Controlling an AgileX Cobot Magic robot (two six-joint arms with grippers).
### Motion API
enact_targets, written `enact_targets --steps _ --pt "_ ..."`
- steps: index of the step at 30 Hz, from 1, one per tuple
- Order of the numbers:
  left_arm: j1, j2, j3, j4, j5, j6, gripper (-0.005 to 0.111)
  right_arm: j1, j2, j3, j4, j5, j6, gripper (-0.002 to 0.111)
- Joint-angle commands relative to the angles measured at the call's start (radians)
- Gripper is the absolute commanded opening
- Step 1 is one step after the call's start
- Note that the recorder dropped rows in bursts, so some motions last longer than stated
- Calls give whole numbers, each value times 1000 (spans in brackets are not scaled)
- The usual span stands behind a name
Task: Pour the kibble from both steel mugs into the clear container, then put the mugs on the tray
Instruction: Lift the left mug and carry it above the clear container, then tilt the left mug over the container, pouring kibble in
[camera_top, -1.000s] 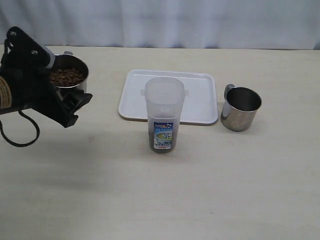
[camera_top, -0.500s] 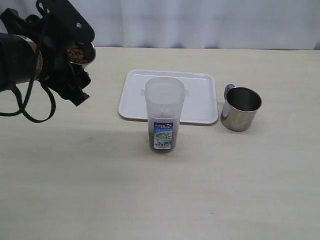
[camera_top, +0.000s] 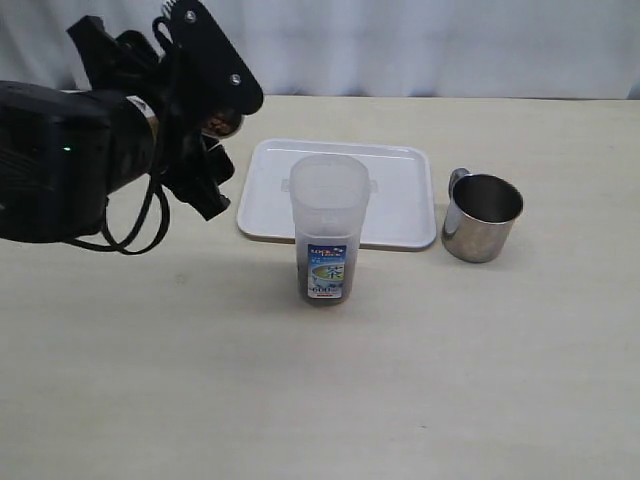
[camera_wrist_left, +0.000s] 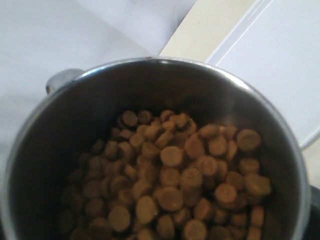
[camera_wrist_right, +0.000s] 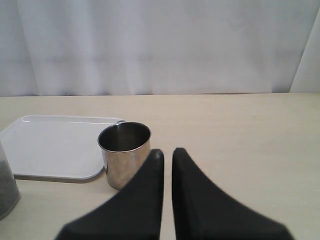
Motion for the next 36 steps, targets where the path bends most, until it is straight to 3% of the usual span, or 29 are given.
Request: enact_targets --steps 1,11,20,36 --pt "-54 43 -51 83 12 -19 0 3 -4 5 2 -2 -8 5" --pt "-138 159 -133 163 130 -12 0 3 -4 5 2 -2 -8 5" --pt "-150 166 -133 228 125 -12 0 3 -4 5 2 -2 -8 5" --pt "-150 168 -133 272 100 126 0 3 -4 5 2 -2 -8 5"
